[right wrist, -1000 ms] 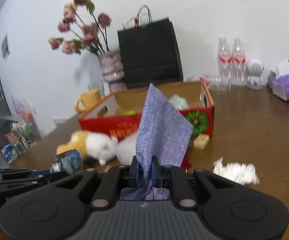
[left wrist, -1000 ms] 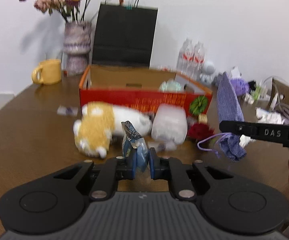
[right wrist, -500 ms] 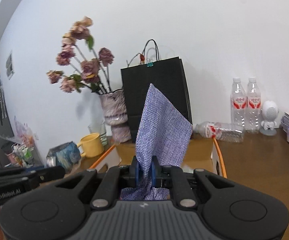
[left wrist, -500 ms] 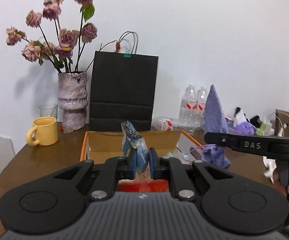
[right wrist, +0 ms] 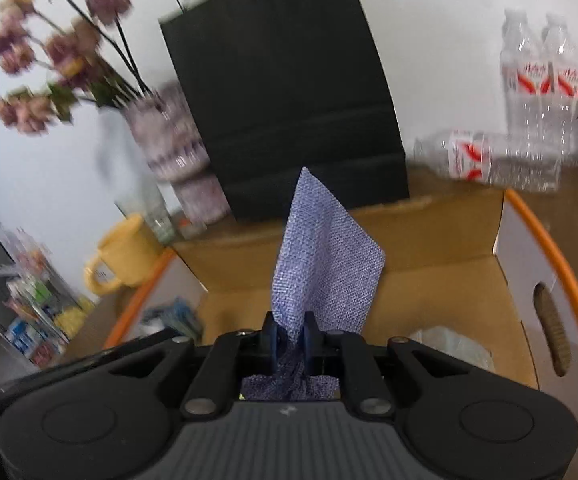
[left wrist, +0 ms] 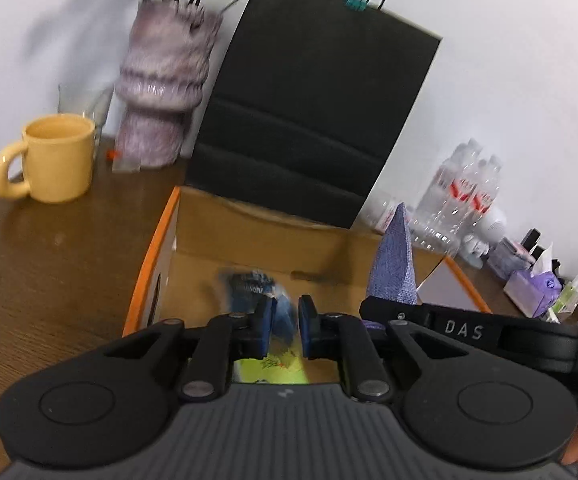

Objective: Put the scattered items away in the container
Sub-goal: 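Lift both items over the box and open both tools to release them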

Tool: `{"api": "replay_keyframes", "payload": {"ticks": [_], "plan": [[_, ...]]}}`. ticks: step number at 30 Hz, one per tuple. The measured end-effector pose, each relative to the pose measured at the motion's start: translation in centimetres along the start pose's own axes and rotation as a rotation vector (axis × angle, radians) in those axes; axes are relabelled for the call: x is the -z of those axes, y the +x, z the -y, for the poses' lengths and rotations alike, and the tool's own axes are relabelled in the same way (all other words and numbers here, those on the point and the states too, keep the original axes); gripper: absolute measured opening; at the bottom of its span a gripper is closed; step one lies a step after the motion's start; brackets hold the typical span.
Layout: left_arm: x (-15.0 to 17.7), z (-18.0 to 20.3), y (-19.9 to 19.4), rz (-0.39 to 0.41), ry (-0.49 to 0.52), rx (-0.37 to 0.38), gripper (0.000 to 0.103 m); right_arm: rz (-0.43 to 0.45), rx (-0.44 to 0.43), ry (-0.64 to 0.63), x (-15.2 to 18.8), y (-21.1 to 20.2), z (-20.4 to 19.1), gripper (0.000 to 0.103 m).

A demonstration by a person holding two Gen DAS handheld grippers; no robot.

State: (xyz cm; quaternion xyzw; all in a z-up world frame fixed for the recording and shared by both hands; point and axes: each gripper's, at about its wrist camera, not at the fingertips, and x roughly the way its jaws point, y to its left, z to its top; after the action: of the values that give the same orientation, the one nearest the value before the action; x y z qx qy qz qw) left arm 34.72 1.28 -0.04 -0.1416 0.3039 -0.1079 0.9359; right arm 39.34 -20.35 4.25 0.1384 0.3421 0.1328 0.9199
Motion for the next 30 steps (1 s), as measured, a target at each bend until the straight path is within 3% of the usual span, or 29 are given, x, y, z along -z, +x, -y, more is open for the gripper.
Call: {"api": "replay_keyframes", "payload": {"ticks": [2, 4, 6, 7, 8, 11, 12, 15, 17, 24, 30], "plan": [[0.0, -0.5, 0.3, -0.011, -0.008, -0.007, 0.016, -0.021, 0.012, 0.004, 0.3, 1.0, 0.0, 0.016], [0.0, -0.8, 0.6, -0.017, -0.018, -0.016, 0.036, -0.053, 0.031, -0.010, 0.4, 1.5, -0.2, 0.019], [-0.1, -0.7, 0.4, -0.011, -0.012, -0.008, 0.047, -0.074, 0.036, -0.005, 0.7, 1.7, -0.1, 0.050], [-0.1, -0.4, 0.1, 0.000, -0.001, -0.018, 0.057, -0.084, 0.039, -0.007, 0.7, 1.7, -0.2, 0.072], [-0.2, -0.1, -0.3, 0.014, 0.011, -0.034, 0.062, -0.081, 0.043, -0.016, 0.8, 1.5, -0.2, 0.078], [-0.5, 0.5, -1.5, 0.057, 0.035, -0.046, 0.080, -0.050, 0.089, -0.051, 0.7, 0.6, -0.8, 0.085], [-0.6, 0.6, -1.9, 0.066, 0.034, -0.041, 0.090, -0.041, 0.095, -0.055, 0.6, 0.3, -0.9, 0.087], [-0.9, 1.1, -3.0, 0.107, 0.055, -0.078, 0.103, -0.023, 0.081, -0.066, 0.3, -0.6, -1.1, 0.093], [-1.1, 1.4, -3.7, 0.126, 0.073, -0.085, 0.103, -0.013, 0.084, -0.089, 0.1, -1.1, -1.5, 0.103], [-1.1, 2.7, -4.5, 0.145, 0.109, -0.135, 0.103, -0.002, 0.059, -0.173, 0.5, -2.5, -3.5, 0.103], [-1.0, 2.7, -5.3, 0.152, 0.076, -0.157, 0.103, 0.021, 0.060, -0.176, 0.6, -4.1, -3.8, 0.103]]}}
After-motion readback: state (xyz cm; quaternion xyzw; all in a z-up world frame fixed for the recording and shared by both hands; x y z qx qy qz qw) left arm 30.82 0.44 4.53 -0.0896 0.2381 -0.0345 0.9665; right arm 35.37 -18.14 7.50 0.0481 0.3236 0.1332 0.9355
